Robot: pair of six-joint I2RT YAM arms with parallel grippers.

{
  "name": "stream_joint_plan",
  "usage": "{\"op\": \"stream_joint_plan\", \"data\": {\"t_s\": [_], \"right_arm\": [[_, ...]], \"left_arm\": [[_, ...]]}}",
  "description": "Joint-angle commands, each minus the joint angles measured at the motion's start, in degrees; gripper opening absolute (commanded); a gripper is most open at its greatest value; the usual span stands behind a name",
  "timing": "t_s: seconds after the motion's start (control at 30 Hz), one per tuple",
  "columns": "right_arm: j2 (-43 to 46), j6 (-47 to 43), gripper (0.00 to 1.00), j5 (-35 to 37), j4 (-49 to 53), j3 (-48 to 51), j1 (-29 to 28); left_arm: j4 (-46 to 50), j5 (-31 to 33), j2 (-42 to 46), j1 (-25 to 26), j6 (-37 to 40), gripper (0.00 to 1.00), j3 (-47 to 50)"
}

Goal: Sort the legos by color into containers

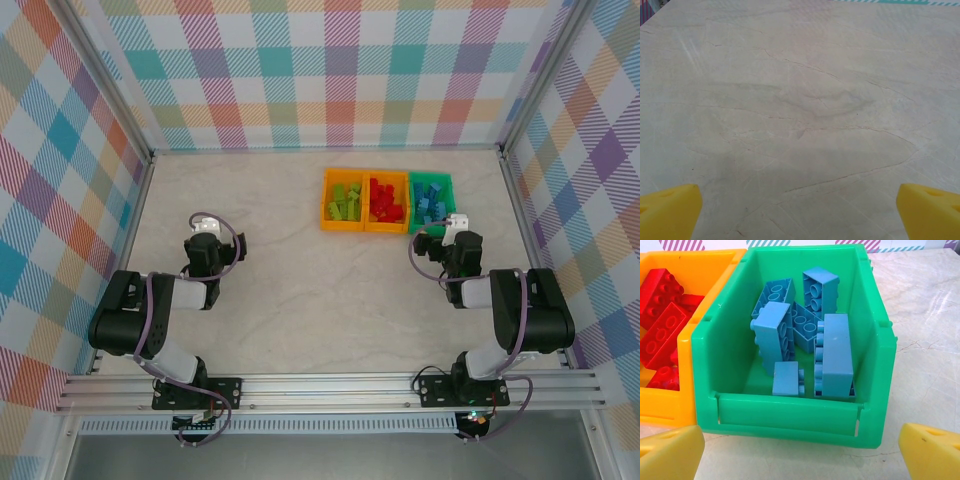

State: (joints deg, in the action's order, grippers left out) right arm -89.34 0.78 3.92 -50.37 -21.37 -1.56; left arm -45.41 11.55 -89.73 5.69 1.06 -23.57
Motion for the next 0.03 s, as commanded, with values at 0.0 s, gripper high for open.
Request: {"op": "stream_joint_plan", "data": {"t_s": [0.0], "right_arm": [[0.2, -0.4, 1.00, 0.2, -2.6, -0.5, -0.4]], "left_arm": [[-2.1, -0.3, 0.1, -0.6, -0.5, 1.00, 0.2]]}}
